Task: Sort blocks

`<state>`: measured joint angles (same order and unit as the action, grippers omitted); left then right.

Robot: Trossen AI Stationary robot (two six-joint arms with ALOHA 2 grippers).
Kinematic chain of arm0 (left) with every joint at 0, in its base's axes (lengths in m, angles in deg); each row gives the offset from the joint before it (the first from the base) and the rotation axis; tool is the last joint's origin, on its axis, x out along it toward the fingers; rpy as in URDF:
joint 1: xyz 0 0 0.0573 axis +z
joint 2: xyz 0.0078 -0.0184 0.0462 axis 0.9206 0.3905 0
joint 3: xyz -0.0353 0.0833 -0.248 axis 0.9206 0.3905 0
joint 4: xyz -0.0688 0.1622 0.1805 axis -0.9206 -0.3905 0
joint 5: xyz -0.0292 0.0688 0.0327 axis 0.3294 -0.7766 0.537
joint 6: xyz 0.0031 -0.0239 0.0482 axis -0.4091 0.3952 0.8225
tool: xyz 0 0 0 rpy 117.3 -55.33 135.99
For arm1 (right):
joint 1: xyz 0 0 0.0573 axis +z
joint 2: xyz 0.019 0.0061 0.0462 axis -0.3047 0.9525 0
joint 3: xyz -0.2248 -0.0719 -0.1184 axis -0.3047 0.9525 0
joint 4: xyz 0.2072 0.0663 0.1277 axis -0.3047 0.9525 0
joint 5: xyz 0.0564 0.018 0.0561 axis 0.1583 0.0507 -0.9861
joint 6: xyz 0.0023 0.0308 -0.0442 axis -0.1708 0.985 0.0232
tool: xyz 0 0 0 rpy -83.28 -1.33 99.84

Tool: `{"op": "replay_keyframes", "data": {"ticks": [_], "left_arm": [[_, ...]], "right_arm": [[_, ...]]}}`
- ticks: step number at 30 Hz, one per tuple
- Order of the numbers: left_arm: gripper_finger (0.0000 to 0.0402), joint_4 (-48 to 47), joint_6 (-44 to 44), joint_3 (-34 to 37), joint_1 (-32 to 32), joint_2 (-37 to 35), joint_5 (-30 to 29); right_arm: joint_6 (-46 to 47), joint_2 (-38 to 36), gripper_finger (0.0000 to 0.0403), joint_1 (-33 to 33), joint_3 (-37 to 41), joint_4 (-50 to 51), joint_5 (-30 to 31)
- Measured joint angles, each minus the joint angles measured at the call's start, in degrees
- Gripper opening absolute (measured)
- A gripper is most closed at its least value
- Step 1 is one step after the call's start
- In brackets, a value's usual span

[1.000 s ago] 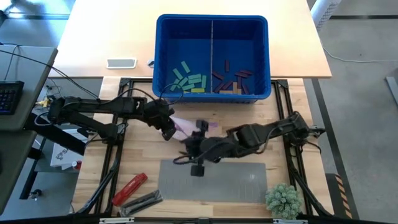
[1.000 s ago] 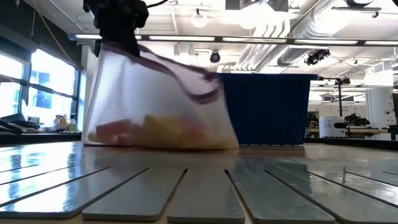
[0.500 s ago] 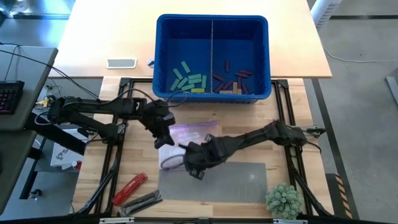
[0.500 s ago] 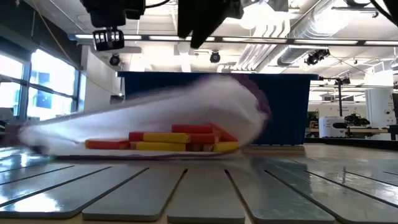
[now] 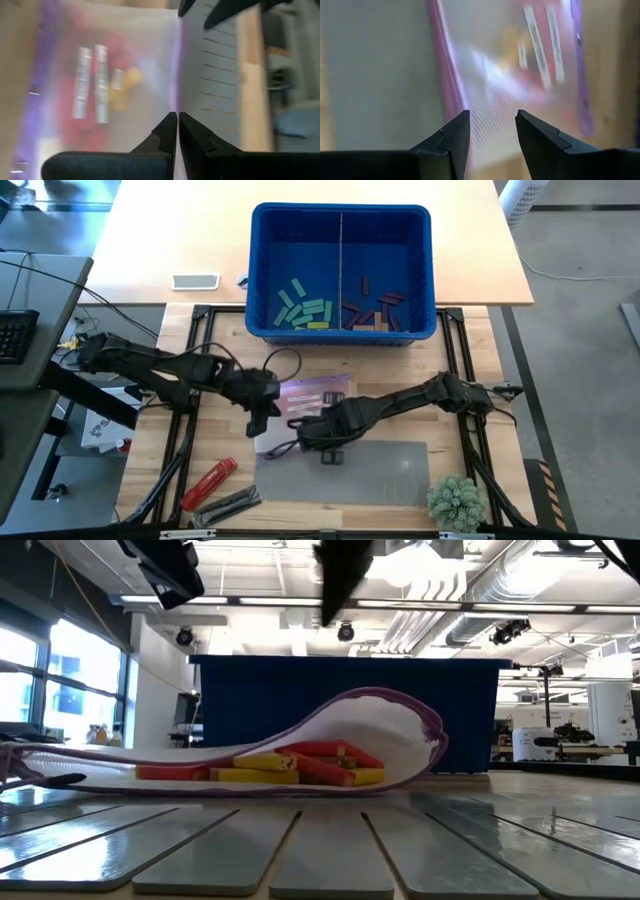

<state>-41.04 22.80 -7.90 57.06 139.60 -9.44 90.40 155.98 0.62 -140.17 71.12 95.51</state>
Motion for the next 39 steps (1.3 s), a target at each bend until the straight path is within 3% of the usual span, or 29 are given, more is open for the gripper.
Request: {"op": "replay_keyframes", "data": {"ticks": [4, 8, 13, 23, 29, 35, 39], "left_arm": [[0.0, 0.1, 0.05, 0.0, -3.77, 0.9, -10.26], [0.0001, 1.25, -3.51, 0.0, -6.43, 2.78, -18.61], [0.0025, 4.58, -4.16, 0.0, -8.78, 6.43, -20.29], [0.0136, 9.12, -4.21, 0.02, -12.29, 14.21, -20.57], [0.0155, 4.14, -3.99, 0.02, -15.39, 10.28, -20.71], [0.0152, -4.71, -7.98, 0.02, -20.46, 3.38, -32.04], [0.0152, -6.56, -9.2, 0.02, -22.97, 0.71, -37.28]], "right_arm": [[0.29, -0.17, 0.0144, 2.98, 4.24, 6.5, 2.2], [3.96, -1.28, 0.0144, 7.34, 9.54, 2.37, 6.47], [10.0, -1.16, 0.0147, 9.39, 13.22, -0.8, 7.38], [15.88, -1.4, 0.0193, 7.34, 16.69, -2.47, 11.14], [10.59, -1.22, 0.0208, 4.59, 24.19, -8.36, 8.6], [12.94, -1.22, 0.0206, 0.09, 24.14, -6.52, 12.81], [12.41, -1.22, 0.0171, -3.21, 22.09, -8.12, 13.37]]}}
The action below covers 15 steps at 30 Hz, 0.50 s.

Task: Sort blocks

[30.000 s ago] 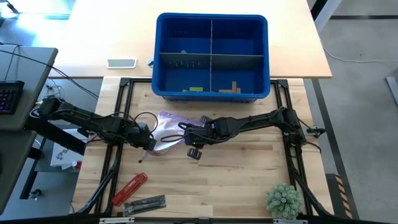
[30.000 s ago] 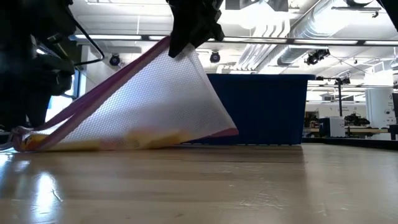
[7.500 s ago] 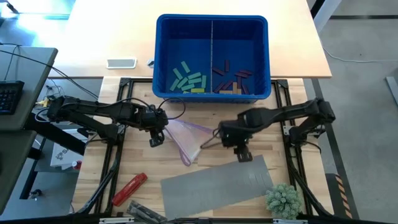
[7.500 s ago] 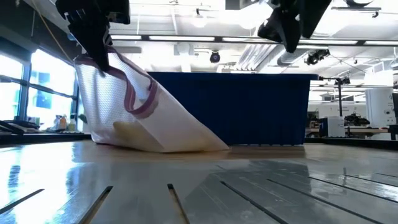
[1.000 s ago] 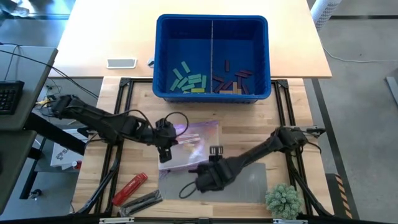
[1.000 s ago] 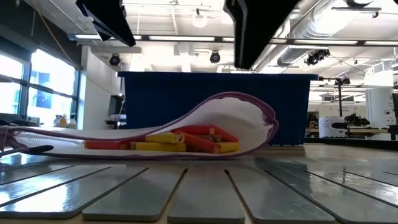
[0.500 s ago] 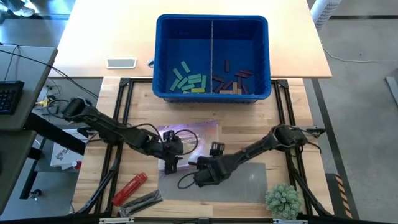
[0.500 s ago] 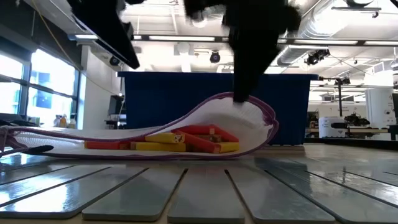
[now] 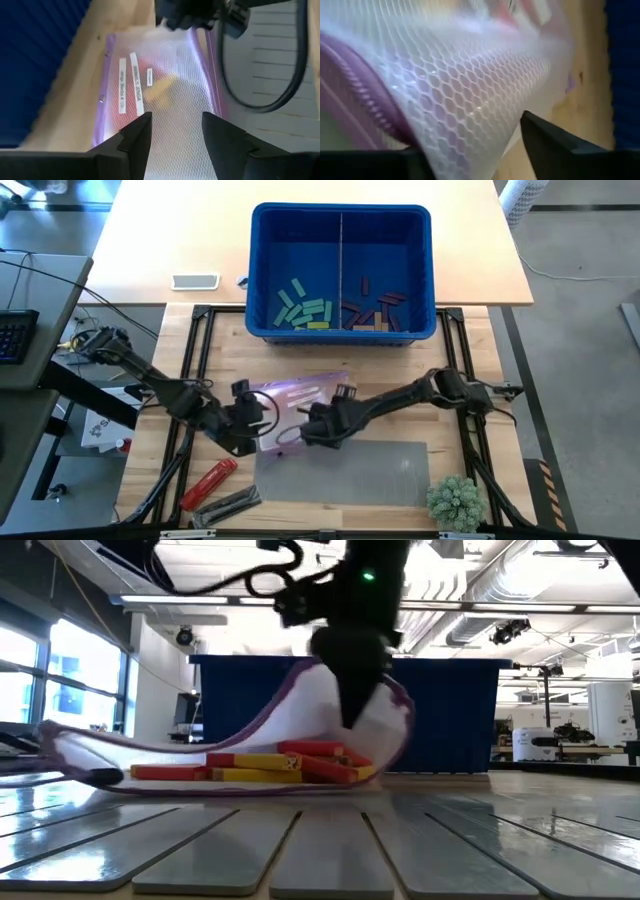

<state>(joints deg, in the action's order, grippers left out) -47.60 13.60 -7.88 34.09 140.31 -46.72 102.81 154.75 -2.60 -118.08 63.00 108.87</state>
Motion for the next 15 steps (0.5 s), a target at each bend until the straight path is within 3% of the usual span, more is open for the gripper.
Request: {"op": "replay_keyframes", "data": {"ticks": [7, 15], "left_arm": [[0.0152, -0.23, -0.18, 0.0, -1.66, -0.39, -3.91], [0.0152, -0.41, -6.35, 0.0, -0.37, 0.19, -12.69]], "right_arm": [[-7.14, 0.0, 0.0017, -5.42, -7.55, -3.09, -3.15], [-7.76, -0.02, 0.0004, -11.93, -15.46, -2.43, -13.95]]}}
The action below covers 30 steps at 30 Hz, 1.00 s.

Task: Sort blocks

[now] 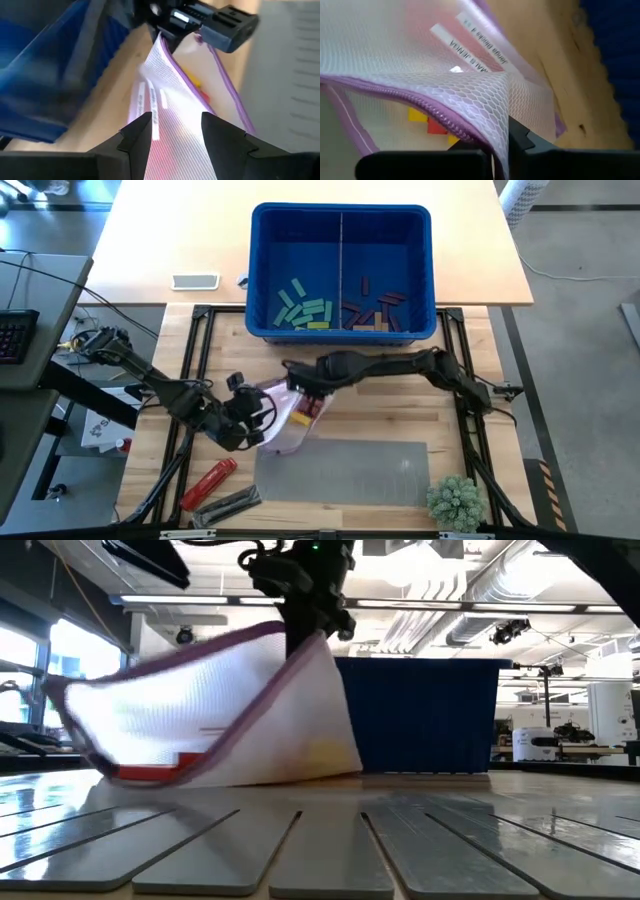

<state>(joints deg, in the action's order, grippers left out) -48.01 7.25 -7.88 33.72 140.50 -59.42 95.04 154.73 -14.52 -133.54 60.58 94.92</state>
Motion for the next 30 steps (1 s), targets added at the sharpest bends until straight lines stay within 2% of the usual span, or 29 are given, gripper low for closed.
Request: {"op": "replay_keyframes", "data": {"ticks": [3, 10, 19, 23, 30], "left_arm": [[0.0155, 1.01, -1.23, 0.0, 2.46, 0.51, -0.2], [0.0172, 6.45, -0.19, 0.0, 9.97, 4.15, 7.33], [0.018, 16.92, -2.65, -0.02, 16.84, 12.57, 10.16], [0.018, 16.01, -6.23, -0.02, 18.16, 14.59, 10.52], [0.0176, 7.39, -2.69, -0.02, 18.34, 14.89, 10.41]], "right_arm": [[1.72, 0.0, 0.0001, -2.07, -2.12, 0.16, -2.53], [4.71, -0.04, 0.0, -5.27, -5.03, 0.4, -8.6], [5.52, -0.04, 0.0, -6.26, -5.06, 0.78, -10.23], [5.26, 0.0, 0.0, -6.24, -5.06, 3.8, -10.38], [0.74, 0.0, 0.0, -6.02, -5.08, 4.64, -13.35]]}}
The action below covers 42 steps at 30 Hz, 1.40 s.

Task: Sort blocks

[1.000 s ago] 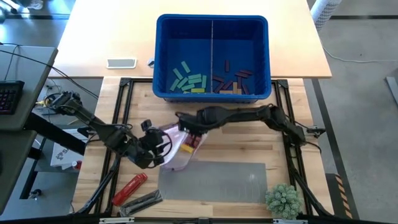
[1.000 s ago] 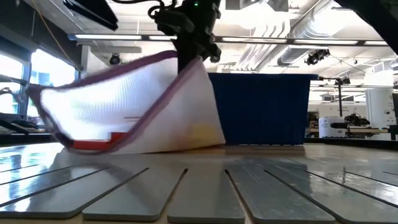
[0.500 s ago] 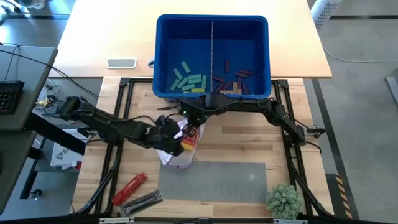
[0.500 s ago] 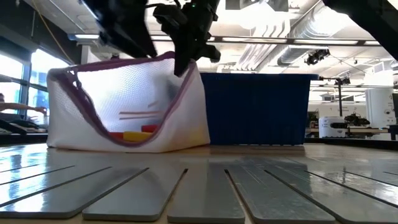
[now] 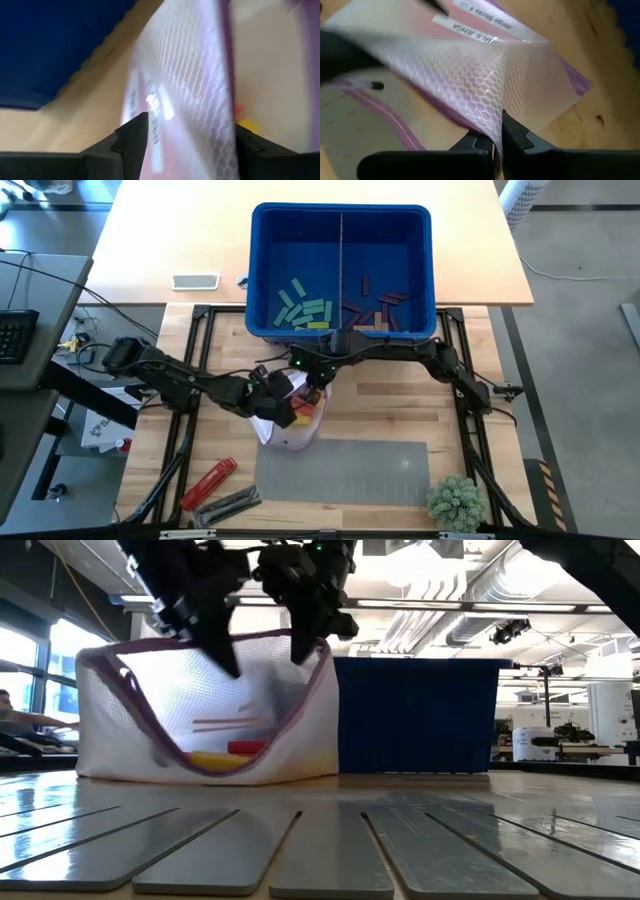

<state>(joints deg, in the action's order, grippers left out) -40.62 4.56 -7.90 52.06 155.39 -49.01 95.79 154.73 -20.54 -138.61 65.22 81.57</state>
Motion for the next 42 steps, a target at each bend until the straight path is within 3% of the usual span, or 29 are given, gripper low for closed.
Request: {"op": "replay_keyframes", "data": {"ticks": [4, 10, 14, 23, 28, 30, 33, 42], "left_arm": [[0.0139, -7.81, 0.16, 0.0, 0.82, 0.0, 0.57], [0.0013, -8.43, 0.63, 0.0, 2.66, -1.45, 3.43], [0.0005, -6.1, 0.38, 0.0, 3.78, -3.29, 4.4], [0.0, -6.31, 1.95, 0.0, 5.96, -5.79, 7.52], [0.0, -5.62, 3.13, -0.2, 6.83, -6.06, 10.5], [0.0, -5.08, 3.69, -0.38, 6.79, -6.06, 11.49], [0.0, -4.97, 3.9, -0.15, 6.97, -6.0, 12.76], [0.0, -6.25, 5.57, 0.2, 9.58, -6.25, 16.6]], "right_arm": [[-4.12, 0.0, 0.0, 0.85, 0.0, 0.04, -0.21], [-11.31, 0.0, 0.0, 2.75, 0.0, 0.09, -1.47], [-12.87, -0.18, 0.0013, 3.72, 0.0, 0.44, -1.71], [-9.79, -5.42, 0.0087, 5.45, 0.0, 4.32, 1.9], [-6.89, -10.57, 0.0092, 7.3, 0.11, 4.72, 13.42], [-4.82, -11.74, 0.0092, 6.16, 0.13, 5.08, 16.67], [-2.47, -11.74, 0.0092, 2.67, 0.13, 6.01, 16.61], [-7.62, -12.37, 0.0094, -10.92, 0.15, 9.52, 18.12]]}}
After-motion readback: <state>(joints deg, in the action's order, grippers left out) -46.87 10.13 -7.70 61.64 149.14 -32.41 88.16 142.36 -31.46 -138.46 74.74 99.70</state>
